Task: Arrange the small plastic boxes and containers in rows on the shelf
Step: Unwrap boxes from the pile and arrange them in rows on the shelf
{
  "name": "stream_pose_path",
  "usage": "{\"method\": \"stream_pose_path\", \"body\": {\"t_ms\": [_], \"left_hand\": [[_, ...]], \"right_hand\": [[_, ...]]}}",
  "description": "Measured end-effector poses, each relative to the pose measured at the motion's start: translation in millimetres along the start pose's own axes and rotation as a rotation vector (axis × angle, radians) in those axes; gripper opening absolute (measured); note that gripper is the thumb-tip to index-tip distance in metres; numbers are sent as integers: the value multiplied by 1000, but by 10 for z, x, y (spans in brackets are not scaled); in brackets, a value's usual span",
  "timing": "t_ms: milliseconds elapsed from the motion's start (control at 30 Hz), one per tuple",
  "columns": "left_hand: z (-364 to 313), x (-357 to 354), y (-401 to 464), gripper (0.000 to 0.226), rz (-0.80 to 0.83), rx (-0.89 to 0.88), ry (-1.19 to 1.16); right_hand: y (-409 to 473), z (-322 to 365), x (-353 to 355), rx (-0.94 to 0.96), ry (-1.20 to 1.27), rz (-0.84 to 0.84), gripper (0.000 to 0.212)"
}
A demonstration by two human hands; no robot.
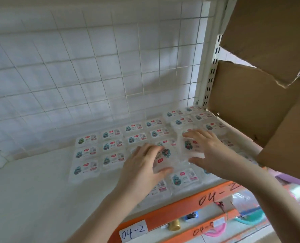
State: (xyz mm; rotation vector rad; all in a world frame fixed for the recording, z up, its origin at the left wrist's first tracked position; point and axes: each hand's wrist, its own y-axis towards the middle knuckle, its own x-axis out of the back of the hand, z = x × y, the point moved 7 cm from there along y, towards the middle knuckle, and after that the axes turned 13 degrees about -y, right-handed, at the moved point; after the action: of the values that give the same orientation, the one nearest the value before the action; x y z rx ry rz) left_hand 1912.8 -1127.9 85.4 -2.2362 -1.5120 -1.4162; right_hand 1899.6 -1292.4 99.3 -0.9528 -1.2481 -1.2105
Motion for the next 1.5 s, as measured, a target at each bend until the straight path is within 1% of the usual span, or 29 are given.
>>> {"method": "stream_pose_path", "body": {"t_ms": [133,267,333,433,467,567,600,733,867,967,1133,1367,1500], "left_hand": [[-277,-405,276,61,-43,-8,-73],[-457,-728,484,58,-66,-32,3],[-490,-863,557,61,-35,-30,53],[-462,-1033,615,67,32,26,72],[-447,-1066,621,67,42,45,60],[-430,-1094,596,65,50,58,-25],[-428,-1093,579,64,64,51,-40],[-407,-1071,528,60,106,7,-64],[-376,-1055,575,44,111,-14,-66],[-379,-1069,619,39,124,-39,-61],[-382,-1067,652,34,116,-81,-50],[-342,-1049,661,37,89,-122,-64],[-318,-1051,664,39,104,-135,-55]], "right_hand": [[-142,-486,9,-142,-114,2,71],[-217,-858,-102,-257,-115,-23,71],[-233,-927,-147,-252,-115,-59,70],[-221,-970,-215,-181,-82,-149,69],[-232,-995,-224,-208,-49,-167,64],[-279,-1065,-207,-316,-17,-224,39],[-295,-1073,-204,-334,-24,-230,34],[-270,-1118,-299,-366,-53,-123,50],[-198,-1188,-309,-379,-53,-113,47],[-137,-1227,-298,-376,-42,-94,45],[-116,-1257,-283,-401,-16,-128,41],[-150,-1213,-277,-380,-15,-213,40],[-160,-1200,-271,-375,-36,-259,37]]}}
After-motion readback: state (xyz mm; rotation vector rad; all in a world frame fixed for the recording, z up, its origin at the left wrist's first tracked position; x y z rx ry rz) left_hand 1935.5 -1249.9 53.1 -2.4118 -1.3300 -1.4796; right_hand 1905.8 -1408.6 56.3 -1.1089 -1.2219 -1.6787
